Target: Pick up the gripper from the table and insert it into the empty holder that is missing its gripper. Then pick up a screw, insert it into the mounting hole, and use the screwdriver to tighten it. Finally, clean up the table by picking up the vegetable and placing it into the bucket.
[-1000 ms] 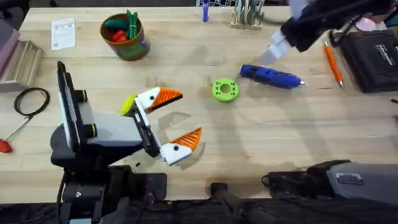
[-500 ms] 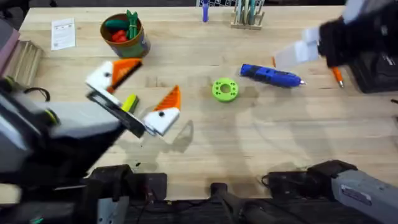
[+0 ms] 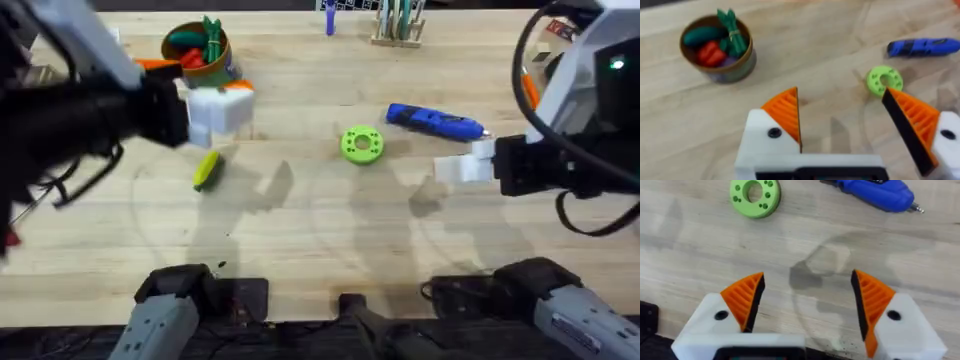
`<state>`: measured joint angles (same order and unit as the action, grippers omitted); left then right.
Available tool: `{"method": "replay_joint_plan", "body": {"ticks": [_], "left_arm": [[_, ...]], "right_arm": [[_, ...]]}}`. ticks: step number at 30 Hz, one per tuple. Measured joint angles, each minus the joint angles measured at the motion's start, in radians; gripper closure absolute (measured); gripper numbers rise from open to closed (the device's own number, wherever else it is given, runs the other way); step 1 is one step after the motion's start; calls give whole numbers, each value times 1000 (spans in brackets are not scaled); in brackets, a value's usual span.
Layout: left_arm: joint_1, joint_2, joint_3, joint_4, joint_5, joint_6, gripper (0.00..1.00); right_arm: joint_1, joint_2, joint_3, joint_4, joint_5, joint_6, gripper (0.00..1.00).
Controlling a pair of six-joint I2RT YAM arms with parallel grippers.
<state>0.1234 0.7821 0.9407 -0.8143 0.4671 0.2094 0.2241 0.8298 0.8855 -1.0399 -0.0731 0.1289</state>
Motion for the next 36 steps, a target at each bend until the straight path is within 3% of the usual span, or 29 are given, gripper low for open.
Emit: {"method": "replay_joint_plan", "body": {"ticks": [4,12,20,31,36], "left_arm": [[0,107,88,-62,-28,7,15],[0,197,155,-197,-286,79,15],[5,476,157,-234,-445,97,15],[26,822,157,-230,-492,156,12],[26,893,155,-232,-487,162,13]], "right_arm": [[0,16,-6,20,0,16,10],[0,30,-6,20,0,25,10],[0,30,-6,19,0,25,10],[0,30,-6,17,0,25,10],[0,30,-6,14,0,25,10]]}}
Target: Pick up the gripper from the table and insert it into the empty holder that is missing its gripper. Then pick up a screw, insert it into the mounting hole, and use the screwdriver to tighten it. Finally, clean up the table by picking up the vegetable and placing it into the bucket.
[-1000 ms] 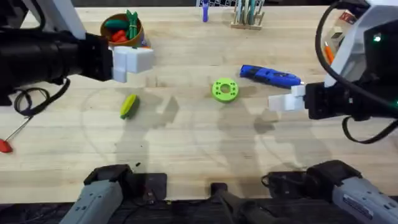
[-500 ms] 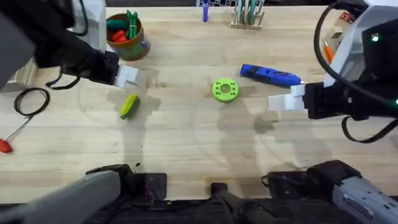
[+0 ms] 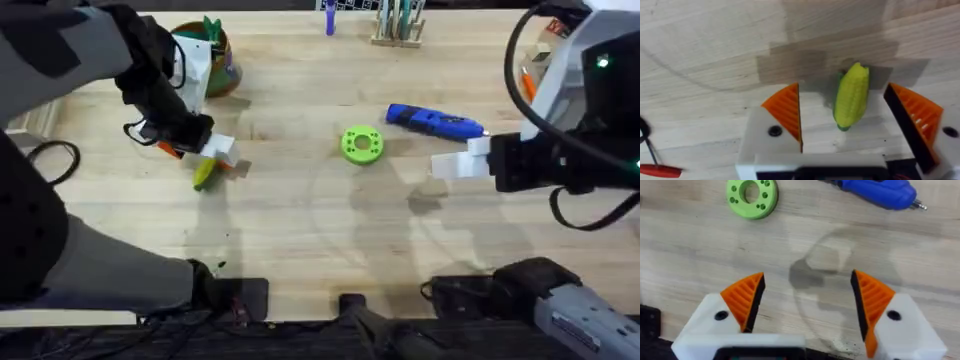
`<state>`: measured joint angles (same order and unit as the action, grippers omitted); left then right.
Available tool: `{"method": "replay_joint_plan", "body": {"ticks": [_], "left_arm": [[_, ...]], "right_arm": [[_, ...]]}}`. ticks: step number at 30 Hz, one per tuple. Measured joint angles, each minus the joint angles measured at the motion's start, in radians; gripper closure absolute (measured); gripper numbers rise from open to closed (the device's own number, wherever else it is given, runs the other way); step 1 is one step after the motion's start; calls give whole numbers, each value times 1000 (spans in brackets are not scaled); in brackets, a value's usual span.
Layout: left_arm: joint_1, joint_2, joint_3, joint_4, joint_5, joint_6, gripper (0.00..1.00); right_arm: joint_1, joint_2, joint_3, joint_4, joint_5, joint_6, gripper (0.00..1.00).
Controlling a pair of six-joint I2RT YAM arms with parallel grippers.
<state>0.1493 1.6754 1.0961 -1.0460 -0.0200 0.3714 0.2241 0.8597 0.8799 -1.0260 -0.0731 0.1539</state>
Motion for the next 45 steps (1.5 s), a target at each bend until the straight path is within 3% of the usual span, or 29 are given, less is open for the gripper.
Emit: {"method": "replay_joint_plan", "body": {"ticks": [7,9,11,15,16,26,34,38,45], "left_arm": [[1,-2,-66,67,-3,24,10],[1,-6,-74,73,-2,28,54],[1,-8,-76,77,-3,33,244],[1,-12,-75,84,-6,40,858],[1,-14,-75,86,-6,46,955],[1,-23,-43,84,-7,25,969],[1,-119,207,90,-7,11,969],[1,-133,278,216,-2,-22,969],[2,-92,282,457,86,-80,969]], "right_arm": [[0,0,0,0,0,0,10],[0,0,0,0,0,0,10],[0,0,0,0,0,0,10],[0,0,0,-1,0,0,10],[0,0,0,0,0,0,10],[0,0,0,-1,0,0,10],[0,0,0,1,0,0,10],[0,0,0,2,0,0,10],[0,0,0,3,0,0,10]]}}
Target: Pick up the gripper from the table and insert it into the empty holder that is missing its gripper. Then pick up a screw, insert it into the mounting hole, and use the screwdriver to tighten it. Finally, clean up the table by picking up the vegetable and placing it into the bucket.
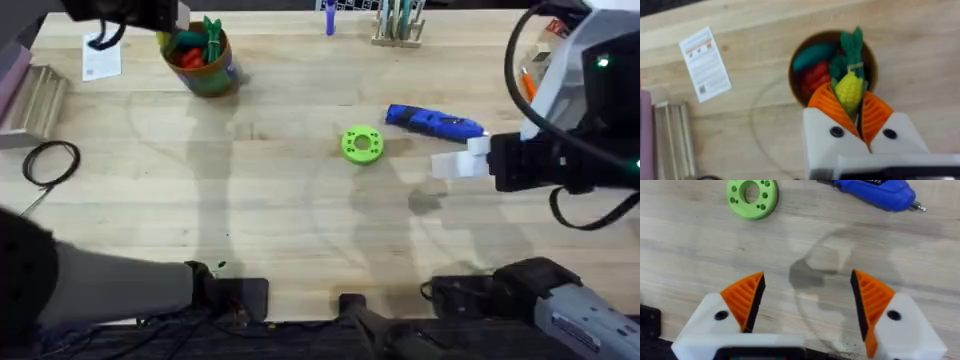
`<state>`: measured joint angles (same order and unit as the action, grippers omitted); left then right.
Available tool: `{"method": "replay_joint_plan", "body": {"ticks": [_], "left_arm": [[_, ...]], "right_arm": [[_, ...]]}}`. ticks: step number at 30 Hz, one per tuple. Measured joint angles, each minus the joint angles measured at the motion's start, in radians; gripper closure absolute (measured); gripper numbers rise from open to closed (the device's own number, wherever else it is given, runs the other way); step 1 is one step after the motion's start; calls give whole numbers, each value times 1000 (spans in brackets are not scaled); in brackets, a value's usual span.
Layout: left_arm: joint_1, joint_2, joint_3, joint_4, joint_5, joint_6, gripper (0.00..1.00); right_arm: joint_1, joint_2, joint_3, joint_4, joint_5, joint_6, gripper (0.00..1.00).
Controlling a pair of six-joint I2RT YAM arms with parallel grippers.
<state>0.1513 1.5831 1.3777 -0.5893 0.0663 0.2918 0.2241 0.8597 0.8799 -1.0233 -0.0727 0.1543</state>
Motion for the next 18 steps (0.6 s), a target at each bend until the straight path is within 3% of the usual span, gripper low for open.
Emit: {"method": "replay_joint_plan", "body": {"ticks": [7,10,11,16,18], "left_arm": [[0,157,0,181,28,-34,969],[0,203,0,204,29,-39,969],[0,209,-1,204,29,-37,893],[0,196,-2,181,37,-40,99],[0,183,-2,143,40,-48,23]], "right_arm": [[0,0,0,0,0,0,11],[0,0,0,0,0,0,10],[0,0,0,0,0,0,10],[0,0,0,0,0,3,10],[0,0,0,0,0,3,10]]}}
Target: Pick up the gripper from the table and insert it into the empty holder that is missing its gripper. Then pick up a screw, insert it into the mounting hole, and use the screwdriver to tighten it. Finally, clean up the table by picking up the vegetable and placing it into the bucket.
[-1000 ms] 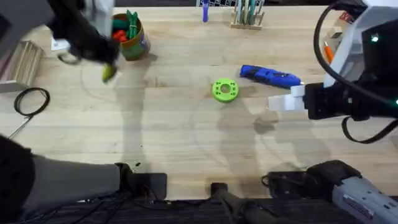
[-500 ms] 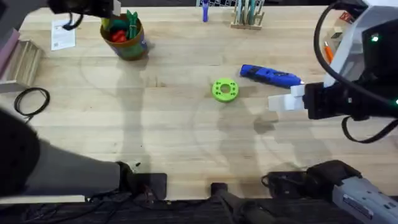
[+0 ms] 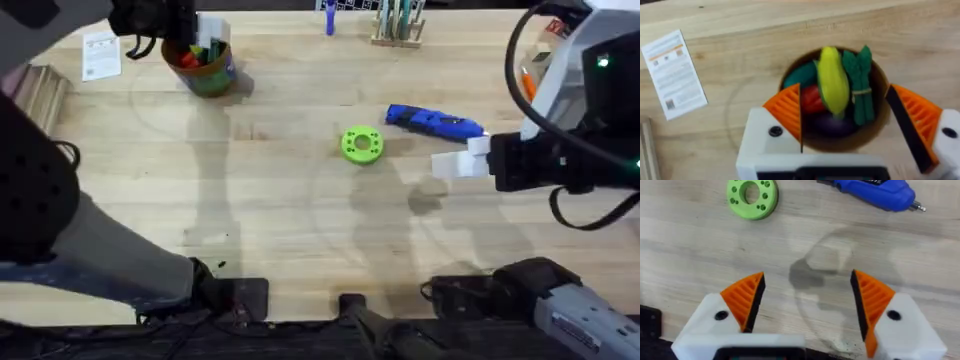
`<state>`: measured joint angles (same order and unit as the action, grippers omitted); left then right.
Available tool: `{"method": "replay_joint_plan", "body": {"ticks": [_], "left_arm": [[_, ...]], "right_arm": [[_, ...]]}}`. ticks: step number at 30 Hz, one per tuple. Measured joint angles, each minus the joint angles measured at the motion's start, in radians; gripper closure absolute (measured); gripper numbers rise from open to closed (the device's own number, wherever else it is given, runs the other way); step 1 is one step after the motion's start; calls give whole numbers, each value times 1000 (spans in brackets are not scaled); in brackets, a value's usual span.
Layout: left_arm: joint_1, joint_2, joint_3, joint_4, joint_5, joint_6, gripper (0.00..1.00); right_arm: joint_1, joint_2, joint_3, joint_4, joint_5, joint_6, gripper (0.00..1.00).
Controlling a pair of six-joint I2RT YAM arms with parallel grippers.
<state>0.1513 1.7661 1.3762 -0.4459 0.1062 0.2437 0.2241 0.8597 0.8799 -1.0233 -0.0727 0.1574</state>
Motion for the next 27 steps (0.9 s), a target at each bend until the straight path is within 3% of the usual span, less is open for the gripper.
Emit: {"method": "replay_joint_plan", "body": {"ticks": [6,11,12,18,23,27], "left_arm": [[0,-114,0,-219,2,-60,16],[0,-283,0,-448,2,-98,13],[0,-368,-6,-540,3,-106,13],[-15,-585,-162,-612,3,-127,13],[-74,-806,-311,-614,11,-148,13],[-135,-894,-383,-612,30,-155,13]], "right_arm": [[0,0,0,0,0,0,10],[0,0,0,13,0,0,11],[0,0,0,27,0,2,10],[0,0,0,21,0,4,10],[0,0,0,21,0,4,10],[0,0,0,21,0,4,10]]}}
